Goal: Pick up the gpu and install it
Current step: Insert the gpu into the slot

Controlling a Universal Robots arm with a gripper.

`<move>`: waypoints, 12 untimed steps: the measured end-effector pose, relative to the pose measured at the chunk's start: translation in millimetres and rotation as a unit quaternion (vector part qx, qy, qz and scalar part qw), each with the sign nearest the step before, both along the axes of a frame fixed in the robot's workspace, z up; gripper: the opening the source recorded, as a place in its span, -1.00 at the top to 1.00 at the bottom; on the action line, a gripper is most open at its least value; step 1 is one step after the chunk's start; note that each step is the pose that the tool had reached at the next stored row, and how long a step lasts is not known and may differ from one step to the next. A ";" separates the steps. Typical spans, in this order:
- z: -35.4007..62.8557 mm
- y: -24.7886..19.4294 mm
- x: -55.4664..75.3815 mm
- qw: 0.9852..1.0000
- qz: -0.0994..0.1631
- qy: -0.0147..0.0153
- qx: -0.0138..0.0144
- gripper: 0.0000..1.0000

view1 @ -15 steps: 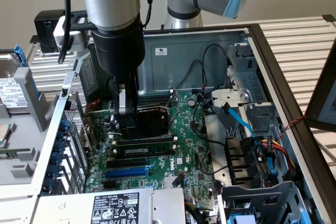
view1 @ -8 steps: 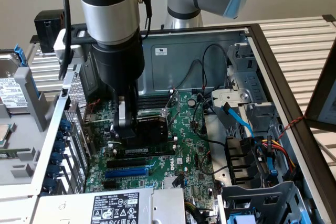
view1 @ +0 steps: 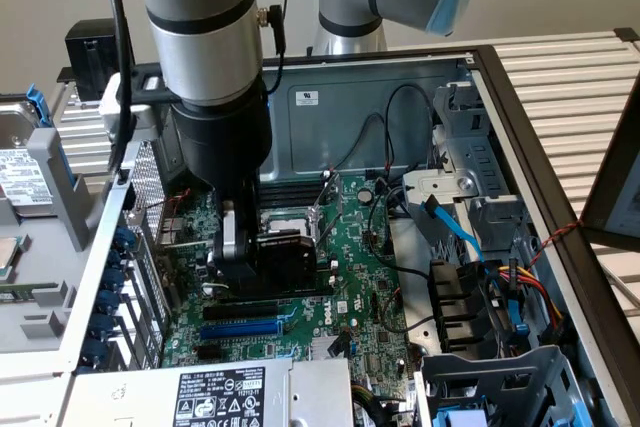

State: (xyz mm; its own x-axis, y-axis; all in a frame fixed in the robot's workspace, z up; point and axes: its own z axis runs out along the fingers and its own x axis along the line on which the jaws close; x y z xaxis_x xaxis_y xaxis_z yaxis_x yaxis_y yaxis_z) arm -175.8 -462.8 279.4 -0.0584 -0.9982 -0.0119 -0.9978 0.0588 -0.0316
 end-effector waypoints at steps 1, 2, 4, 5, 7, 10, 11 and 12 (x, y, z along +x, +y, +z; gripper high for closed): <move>-1.6 -0.4 0.0 1.000 0.000 0.000 0.000 0.44; -3.3 -0.5 -0.2 1.000 0.000 0.001 0.000 0.44; -4.8 -0.5 -0.9 1.000 0.000 0.001 0.001 0.44; -4.9 -0.6 -1.4 1.000 0.000 0.002 0.002 0.44; -5.5 -0.5 -2.4 1.000 0.000 0.003 0.003 0.44; -7.7 -0.5 -4.3 1.000 0.000 0.005 0.004 0.44; -8.7 -0.5 -4.9 1.000 0.000 0.006 0.005 0.44; -9.8 -0.5 -5.1 1.000 0.000 0.006 0.006 0.44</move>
State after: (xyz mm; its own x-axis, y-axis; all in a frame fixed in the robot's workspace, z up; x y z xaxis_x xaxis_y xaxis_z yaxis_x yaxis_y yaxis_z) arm -180.9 -463.3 269.6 -0.0586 -0.9980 -0.0224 -0.9981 0.0590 -0.0185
